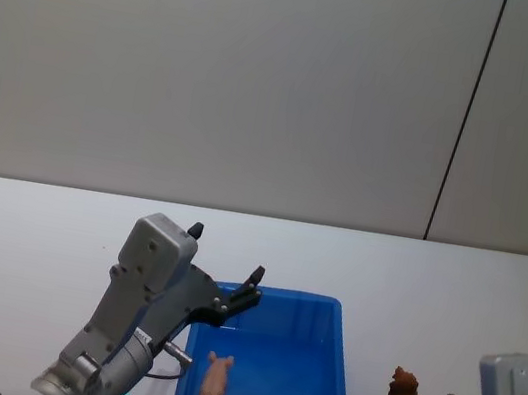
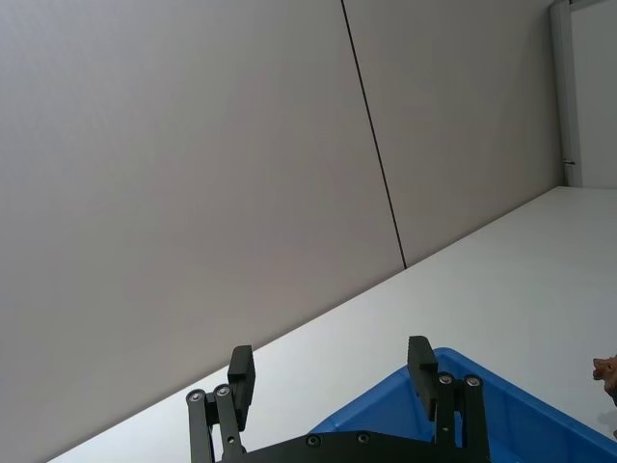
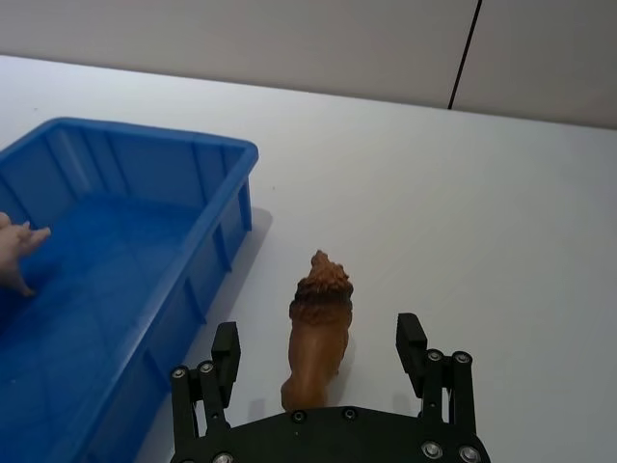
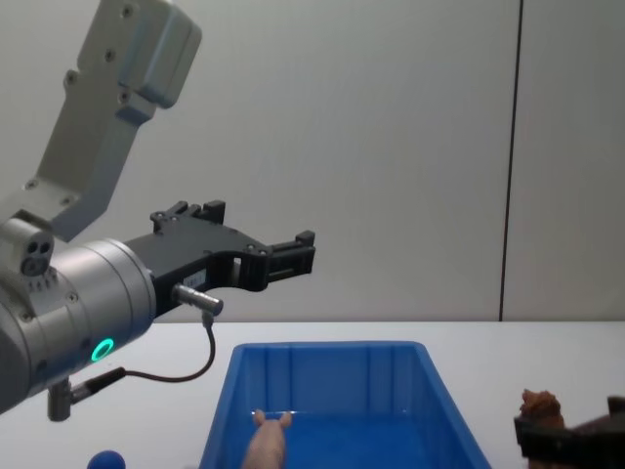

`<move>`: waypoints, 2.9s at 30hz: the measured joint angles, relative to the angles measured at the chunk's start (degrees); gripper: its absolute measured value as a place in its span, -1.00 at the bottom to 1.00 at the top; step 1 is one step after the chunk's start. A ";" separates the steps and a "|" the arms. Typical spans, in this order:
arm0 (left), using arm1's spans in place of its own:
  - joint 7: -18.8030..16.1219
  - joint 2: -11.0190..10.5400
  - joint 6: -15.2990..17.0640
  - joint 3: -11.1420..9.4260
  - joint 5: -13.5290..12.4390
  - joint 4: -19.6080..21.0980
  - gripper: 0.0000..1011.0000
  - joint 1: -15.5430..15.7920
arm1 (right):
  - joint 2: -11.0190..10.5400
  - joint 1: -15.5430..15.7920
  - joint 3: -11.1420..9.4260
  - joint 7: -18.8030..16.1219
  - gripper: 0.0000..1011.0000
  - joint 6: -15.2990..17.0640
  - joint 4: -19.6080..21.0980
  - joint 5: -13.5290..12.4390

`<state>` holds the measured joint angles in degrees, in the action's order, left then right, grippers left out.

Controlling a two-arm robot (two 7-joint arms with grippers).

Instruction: Pick up the two dolls from the table and place them into the box.

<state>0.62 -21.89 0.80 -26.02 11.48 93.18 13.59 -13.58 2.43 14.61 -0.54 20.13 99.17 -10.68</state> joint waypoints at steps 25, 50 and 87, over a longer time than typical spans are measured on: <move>0.00 0.00 0.00 0.00 0.00 0.00 0.98 0.00 | 1.86 -0.56 0.61 -0.67 0.06 0.75 -6.43 -0.37; 0.00 0.00 0.00 0.00 0.00 0.00 0.98 0.00 | 0.41 0.85 0.02 -1.40 -0.53 -7.17 -2.05 4.22; 0.00 0.00 0.00 0.00 0.00 0.00 0.98 0.00 | 6.59 -12.18 2.37 -23.74 0.29 -11.41 -11.63 0.97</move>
<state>0.62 -21.89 0.80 -26.02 11.48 93.18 13.59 -7.00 -9.75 16.98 -24.27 8.73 87.54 -9.72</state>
